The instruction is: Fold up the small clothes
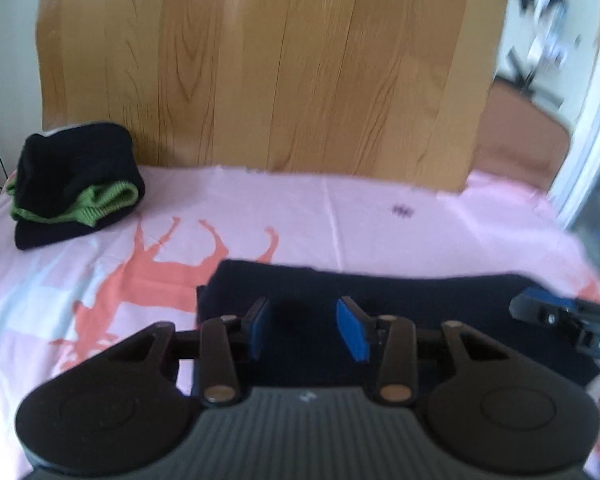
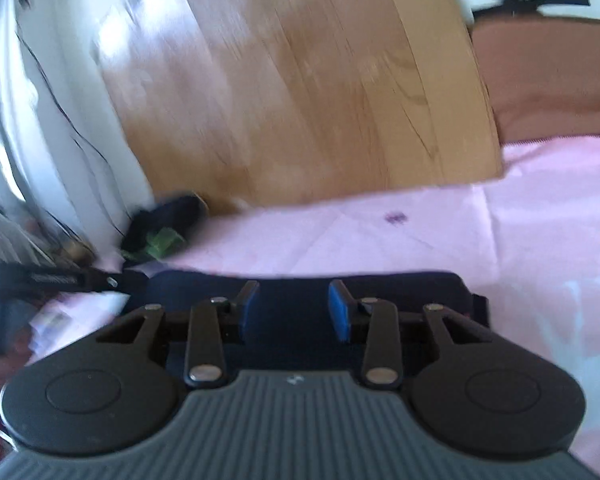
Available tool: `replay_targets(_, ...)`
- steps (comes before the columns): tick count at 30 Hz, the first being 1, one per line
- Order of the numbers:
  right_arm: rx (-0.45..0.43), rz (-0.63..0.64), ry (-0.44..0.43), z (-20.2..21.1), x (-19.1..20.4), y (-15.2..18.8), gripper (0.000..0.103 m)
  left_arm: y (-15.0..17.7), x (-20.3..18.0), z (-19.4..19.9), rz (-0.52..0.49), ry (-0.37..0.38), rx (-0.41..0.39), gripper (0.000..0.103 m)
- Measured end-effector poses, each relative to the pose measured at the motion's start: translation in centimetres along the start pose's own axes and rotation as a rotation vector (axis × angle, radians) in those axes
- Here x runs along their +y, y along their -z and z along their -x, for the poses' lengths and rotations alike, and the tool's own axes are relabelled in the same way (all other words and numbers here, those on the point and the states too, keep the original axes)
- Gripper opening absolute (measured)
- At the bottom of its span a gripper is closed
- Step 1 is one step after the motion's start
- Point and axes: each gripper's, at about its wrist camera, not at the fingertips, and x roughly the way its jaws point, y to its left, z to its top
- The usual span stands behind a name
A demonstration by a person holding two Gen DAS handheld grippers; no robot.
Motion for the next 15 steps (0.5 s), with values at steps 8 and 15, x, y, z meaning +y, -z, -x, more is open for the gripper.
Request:
replay_targets(8,-0.03,0.091,0.119,-3.4,-2.8,0.2,0.0,0.9,-1.0,-3.8,-0.076,-0.132,0.03,0.041)
replay_targets(15,-0.041,0.119,0.146,-3.5,-2.3,0.3,0.0,1.2,-1.6,-3.9,-0.122,-0.169,0.018,0.042)
